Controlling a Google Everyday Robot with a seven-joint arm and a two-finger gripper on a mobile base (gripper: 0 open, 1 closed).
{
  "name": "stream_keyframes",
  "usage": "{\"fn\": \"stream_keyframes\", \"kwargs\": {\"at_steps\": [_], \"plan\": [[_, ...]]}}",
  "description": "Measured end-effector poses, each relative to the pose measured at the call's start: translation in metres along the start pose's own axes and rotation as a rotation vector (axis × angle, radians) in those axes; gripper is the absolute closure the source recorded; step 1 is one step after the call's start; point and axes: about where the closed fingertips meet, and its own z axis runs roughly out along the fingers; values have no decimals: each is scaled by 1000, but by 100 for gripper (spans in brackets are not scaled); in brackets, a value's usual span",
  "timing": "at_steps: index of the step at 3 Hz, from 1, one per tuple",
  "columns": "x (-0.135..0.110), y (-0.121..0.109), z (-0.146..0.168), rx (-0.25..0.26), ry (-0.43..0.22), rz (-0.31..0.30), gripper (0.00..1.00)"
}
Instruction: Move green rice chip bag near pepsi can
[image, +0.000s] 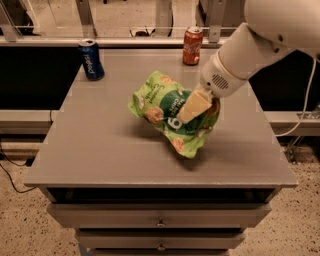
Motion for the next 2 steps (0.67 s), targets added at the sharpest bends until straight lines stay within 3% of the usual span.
{"fn": "stream_keyframes", "kwargs": {"at_steps": [1, 2], "plan": [[-43, -46, 17, -38, -100, 39, 100], [-71, -76, 28, -82, -165, 68, 100]]}}
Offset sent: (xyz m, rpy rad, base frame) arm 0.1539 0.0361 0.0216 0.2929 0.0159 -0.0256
